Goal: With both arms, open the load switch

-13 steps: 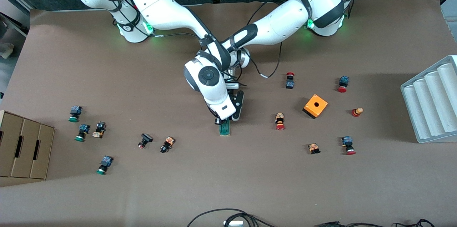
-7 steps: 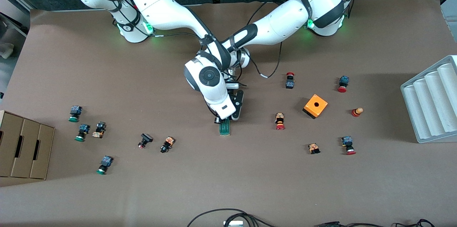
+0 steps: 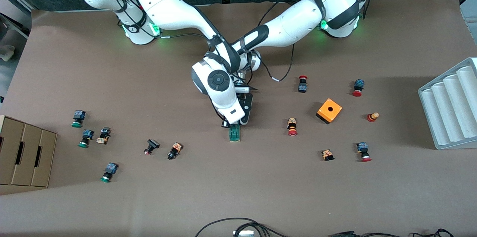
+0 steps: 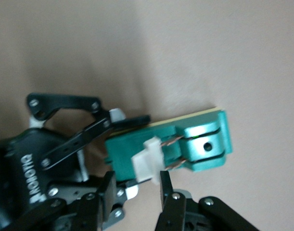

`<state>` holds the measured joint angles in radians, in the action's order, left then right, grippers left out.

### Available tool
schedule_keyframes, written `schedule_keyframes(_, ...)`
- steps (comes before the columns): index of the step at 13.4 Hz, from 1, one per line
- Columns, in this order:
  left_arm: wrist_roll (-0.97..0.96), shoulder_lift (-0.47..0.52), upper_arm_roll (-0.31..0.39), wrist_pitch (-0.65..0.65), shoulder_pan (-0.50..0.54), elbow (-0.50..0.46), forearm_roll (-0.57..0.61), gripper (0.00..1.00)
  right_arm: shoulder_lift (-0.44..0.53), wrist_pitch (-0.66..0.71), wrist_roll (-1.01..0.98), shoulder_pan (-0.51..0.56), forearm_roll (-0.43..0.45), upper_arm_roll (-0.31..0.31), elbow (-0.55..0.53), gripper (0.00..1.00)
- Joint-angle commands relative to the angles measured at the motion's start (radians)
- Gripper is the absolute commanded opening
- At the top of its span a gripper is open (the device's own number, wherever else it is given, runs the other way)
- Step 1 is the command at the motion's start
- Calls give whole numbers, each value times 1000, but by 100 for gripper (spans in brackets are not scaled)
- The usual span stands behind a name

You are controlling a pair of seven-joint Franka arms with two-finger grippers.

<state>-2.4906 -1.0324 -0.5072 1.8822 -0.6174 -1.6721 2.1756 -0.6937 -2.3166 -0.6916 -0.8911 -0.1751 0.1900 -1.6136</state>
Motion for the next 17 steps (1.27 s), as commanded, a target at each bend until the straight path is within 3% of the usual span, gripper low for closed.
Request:
schedule_keyframes(1, -14, -9, 9, -14, 1, -4, -4, 58, 56, 28, 15, -9, -1, -8, -66, 44)
schedule_keyframes(17, -14, -8, 10, -14, 1, -4, -4, 58, 69, 26, 18, -5, -11, -6, -54, 39)
